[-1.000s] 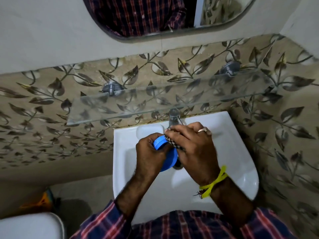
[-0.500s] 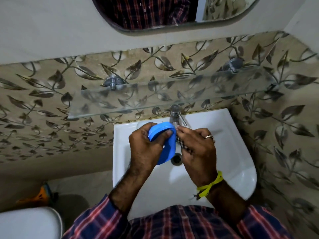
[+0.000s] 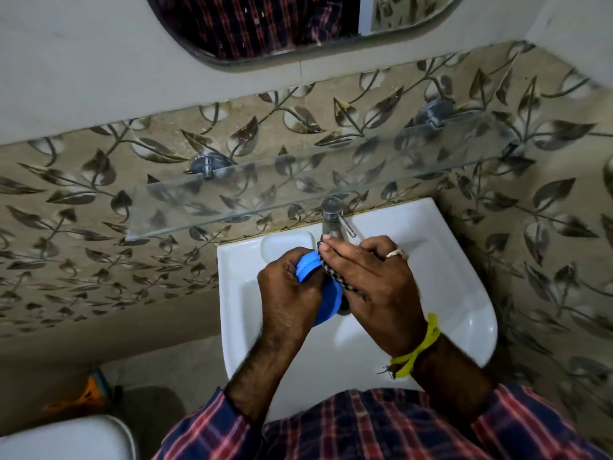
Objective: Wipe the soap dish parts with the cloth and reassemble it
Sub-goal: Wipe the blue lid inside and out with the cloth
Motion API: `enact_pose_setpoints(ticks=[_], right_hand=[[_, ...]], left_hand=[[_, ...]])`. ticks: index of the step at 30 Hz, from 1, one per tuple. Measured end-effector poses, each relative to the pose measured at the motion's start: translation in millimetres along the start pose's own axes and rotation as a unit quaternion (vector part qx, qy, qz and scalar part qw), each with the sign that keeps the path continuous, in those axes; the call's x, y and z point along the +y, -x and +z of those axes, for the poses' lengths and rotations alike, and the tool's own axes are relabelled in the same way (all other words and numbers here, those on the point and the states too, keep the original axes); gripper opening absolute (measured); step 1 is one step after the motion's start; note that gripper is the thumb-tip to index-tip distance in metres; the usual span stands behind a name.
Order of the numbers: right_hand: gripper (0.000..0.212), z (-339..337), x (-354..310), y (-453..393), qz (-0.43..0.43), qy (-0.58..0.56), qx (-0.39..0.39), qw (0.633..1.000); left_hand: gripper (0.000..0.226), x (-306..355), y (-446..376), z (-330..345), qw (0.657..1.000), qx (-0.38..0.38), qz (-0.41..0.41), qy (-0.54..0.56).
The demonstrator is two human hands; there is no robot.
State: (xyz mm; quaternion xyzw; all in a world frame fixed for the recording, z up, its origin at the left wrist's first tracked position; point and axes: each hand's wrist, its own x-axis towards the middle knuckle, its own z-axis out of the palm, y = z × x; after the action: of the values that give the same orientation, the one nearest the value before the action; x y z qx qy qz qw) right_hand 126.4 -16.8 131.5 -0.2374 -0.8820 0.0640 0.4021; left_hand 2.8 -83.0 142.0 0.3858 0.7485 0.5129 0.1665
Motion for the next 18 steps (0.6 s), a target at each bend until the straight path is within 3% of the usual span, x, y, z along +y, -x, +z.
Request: enact_pose_setpoints(ticks=[6, 9, 13, 18], right_hand=[[0.03, -1.7, -2.1, 5.0, 0.049, -0.029, 0.048, 0.997], [0.029, -0.8, -9.4, -2.5, 0.012, -0.02, 0.023, 0.999], [0.03, -2.2, 0.7, -6.5, 0.083, -0.024, 0.041, 0.995], [0.033, -2.4, -10.6, -10.8, 0.054, -0.047, -0.005, 0.997]], left_hand=[[0.018, 3.6, -2.7, -2.3, 1.0, 0.004, -0.02, 0.012], [0.024, 6.0, -2.2, -2.4, 1.0, 0.014, -0.001, -0.009], [0.015, 6.4, -1.4, -6.1, 1.0, 0.024, -0.011, -0.013], [0.011, 1.6, 3.6, -5.1, 0.999, 0.018, 0.018, -0.04]])
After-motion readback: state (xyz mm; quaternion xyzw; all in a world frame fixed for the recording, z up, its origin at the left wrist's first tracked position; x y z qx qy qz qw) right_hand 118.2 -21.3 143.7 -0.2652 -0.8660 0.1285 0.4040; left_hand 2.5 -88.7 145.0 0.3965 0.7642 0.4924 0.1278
